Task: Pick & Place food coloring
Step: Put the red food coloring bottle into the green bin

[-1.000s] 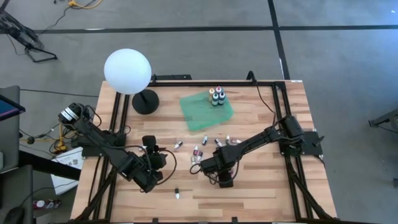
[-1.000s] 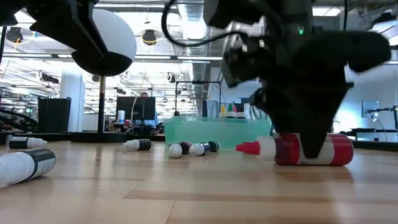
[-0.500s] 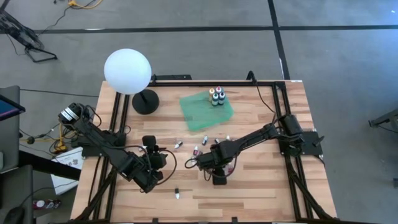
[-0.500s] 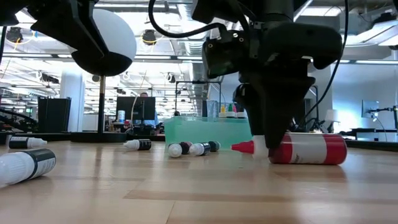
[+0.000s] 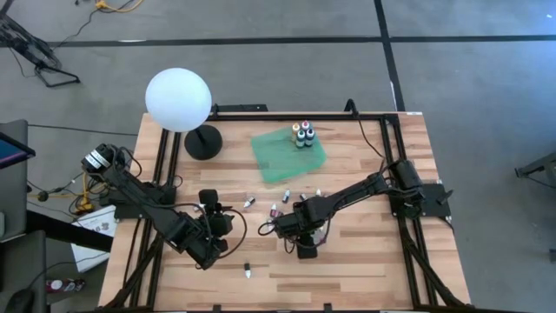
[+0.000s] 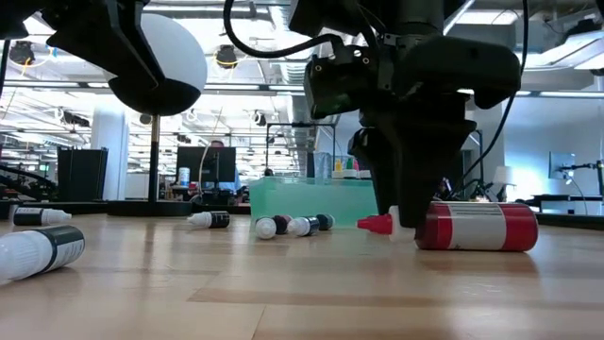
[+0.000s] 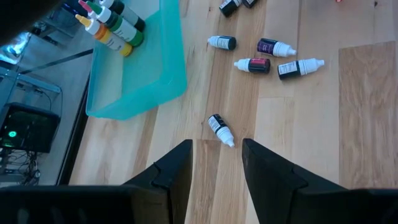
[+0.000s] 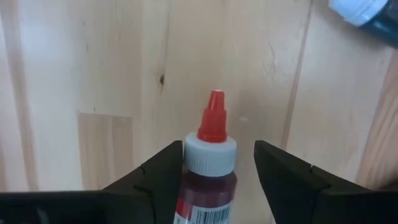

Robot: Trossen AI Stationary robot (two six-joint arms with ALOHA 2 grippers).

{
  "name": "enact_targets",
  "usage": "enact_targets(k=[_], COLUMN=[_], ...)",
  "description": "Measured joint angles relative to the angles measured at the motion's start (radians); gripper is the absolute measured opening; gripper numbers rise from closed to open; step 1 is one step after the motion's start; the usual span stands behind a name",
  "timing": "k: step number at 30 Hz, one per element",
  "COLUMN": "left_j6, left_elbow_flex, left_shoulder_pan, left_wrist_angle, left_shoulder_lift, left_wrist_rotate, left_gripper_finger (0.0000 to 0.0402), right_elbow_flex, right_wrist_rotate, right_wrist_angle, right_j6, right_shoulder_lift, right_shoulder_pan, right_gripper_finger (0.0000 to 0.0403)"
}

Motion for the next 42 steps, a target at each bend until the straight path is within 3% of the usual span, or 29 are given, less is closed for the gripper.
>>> enact_targets(k=[13, 31, 42], left_j6=[-0.001, -0.001, -0.001], left_elbow_flex=[0.000, 0.000, 0.000], left_shoulder_pan=[0.000, 0.000, 0.000], left_wrist_angle=[0.001, 0.004, 0.004], left_shoulder_lift=[0.000, 0.000, 0.000], left_wrist_rotate=[0.001, 0.001, 0.000], left_gripper_finger=[0.0134, 0.0134, 0.0134], right_elbow_flex=[-0.004, -0.005, -0.005], right_wrist_rotate=[0.001, 0.002, 0.001], right_wrist_angle=[-0.022, -0.094, -0.102], right_j6=[0.012, 0.048, 0.047], right_shoulder_lift=[0.000, 0.000, 0.000], right_shoulder_pan=[-0.004, -0.005, -0.005], right_gripper_finger=[0.0118, 0.0151, 0.0105])
